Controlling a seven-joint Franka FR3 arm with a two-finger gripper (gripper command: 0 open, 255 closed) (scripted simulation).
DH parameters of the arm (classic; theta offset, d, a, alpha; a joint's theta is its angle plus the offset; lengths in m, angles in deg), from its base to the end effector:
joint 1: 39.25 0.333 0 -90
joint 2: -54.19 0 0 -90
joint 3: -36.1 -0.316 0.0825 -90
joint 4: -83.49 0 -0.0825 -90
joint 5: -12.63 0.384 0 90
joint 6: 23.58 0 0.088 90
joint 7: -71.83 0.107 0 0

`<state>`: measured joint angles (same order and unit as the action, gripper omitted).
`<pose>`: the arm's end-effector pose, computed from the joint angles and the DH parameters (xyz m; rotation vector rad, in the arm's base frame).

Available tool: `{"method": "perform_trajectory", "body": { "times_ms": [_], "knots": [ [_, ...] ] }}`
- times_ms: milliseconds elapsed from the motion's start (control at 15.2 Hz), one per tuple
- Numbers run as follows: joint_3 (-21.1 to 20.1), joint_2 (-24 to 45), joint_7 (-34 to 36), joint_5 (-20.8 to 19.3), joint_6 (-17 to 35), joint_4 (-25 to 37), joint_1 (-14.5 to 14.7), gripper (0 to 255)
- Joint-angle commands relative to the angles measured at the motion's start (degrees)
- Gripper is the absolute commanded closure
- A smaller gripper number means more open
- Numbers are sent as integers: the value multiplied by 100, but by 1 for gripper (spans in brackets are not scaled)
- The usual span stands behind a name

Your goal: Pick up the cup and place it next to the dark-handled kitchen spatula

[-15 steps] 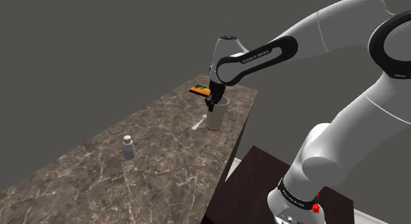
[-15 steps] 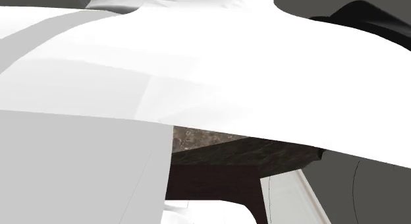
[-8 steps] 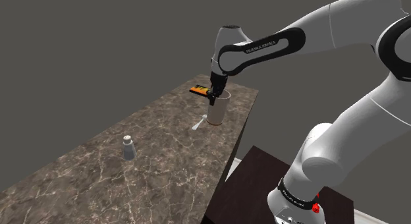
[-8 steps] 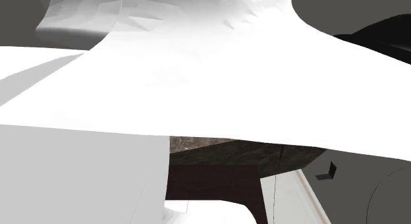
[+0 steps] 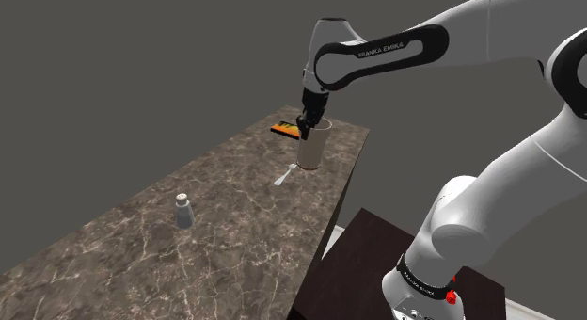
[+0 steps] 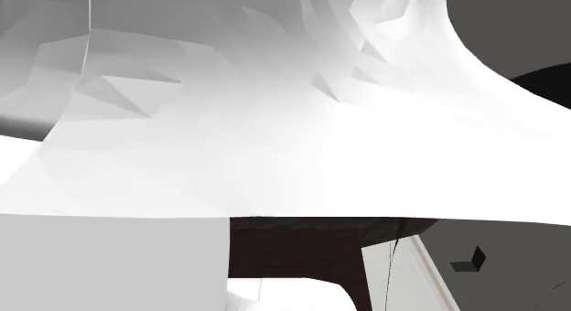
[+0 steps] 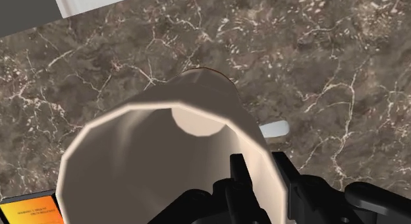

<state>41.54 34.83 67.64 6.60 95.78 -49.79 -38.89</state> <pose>0.4532 -0.0478 0.4794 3.0683 0.0547 0.1367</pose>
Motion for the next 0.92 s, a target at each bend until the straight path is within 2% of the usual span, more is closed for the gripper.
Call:
{"method": "perform_trajectory", "body": {
  "times_ms": [0,858],
  "knots": [
    [1,-35,-17,4,-152,121,-1,255],
    [-31,-148,-78,44,-1166,1022,14,255]
  ]
}}
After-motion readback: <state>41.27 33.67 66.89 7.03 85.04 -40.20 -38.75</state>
